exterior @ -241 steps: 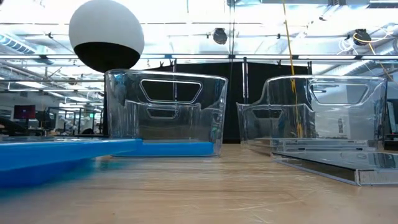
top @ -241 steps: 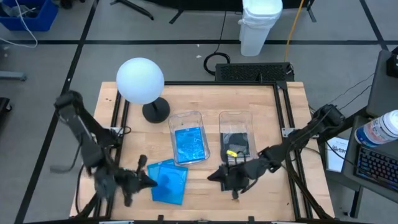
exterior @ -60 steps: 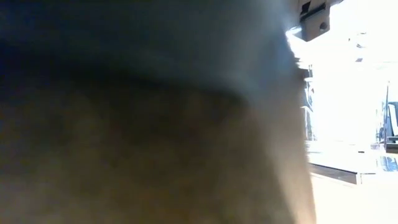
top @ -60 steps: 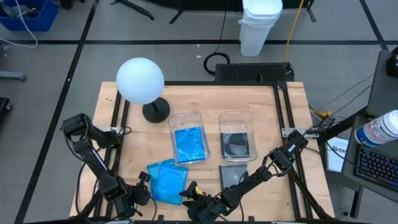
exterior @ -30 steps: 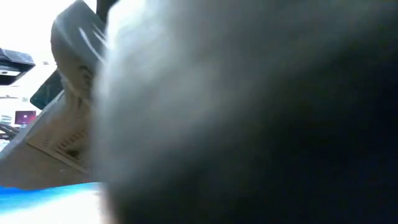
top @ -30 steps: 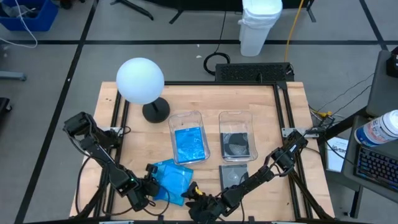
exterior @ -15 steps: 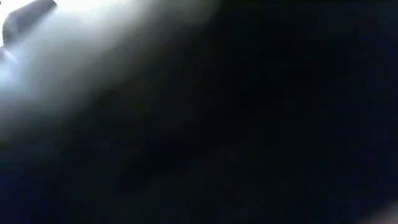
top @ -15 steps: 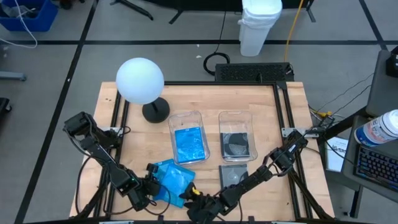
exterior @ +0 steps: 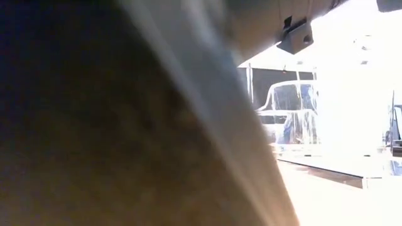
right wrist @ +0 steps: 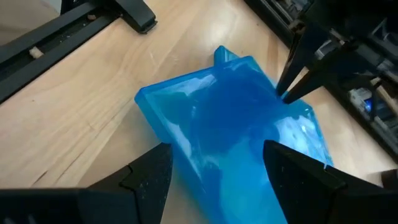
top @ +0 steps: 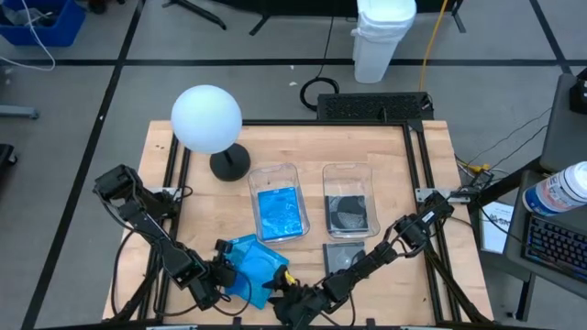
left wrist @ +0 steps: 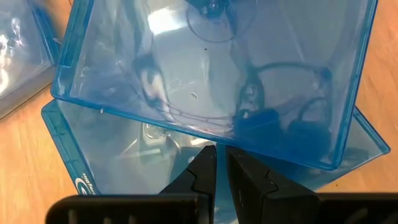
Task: Pick & place jewel cases by type
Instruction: Put the blue CD case into the left transparent bin
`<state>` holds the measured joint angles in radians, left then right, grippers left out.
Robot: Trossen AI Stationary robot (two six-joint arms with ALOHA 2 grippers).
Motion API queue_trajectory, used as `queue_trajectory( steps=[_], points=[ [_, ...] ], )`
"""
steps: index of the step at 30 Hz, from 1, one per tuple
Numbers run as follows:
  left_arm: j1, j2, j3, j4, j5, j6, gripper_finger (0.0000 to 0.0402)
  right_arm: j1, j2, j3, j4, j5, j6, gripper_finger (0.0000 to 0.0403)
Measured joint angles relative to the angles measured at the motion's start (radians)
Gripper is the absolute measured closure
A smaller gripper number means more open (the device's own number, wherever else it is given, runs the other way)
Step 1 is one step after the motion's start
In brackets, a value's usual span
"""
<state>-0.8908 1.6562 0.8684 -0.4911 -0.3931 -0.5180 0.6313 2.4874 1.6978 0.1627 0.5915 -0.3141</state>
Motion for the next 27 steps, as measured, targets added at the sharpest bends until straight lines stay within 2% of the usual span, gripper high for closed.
queue_trajectory(
  steps=[13, 21, 23, 27],
  points=[
    [-0.004, 0.0, 0.001, -0.04, -0.002, 0.004, 0.0355, -0.005, -0.034, 0.0, 0.007, 0.037, 0.028, 0.0163],
    [-0.023, 0.0, 0.001, -0.133, -0.003, -0.019, 0.0355, -0.007, -0.047, 0.0, 0.003, 0.04, 0.023, 0.0163],
    [-0.028, -0.001, 0.001, -0.149, -0.003, -0.03, 0.0355, -0.004, -0.047, 0.0, 0.001, 0.071, 0.02, 0.0163],
    [-0.039, -0.001, 0.001, -0.164, -0.008, -0.035, 0.0355, 0.026, -0.084, -0.001, -0.047, 0.211, -0.023, 0.0163]
  ],
)
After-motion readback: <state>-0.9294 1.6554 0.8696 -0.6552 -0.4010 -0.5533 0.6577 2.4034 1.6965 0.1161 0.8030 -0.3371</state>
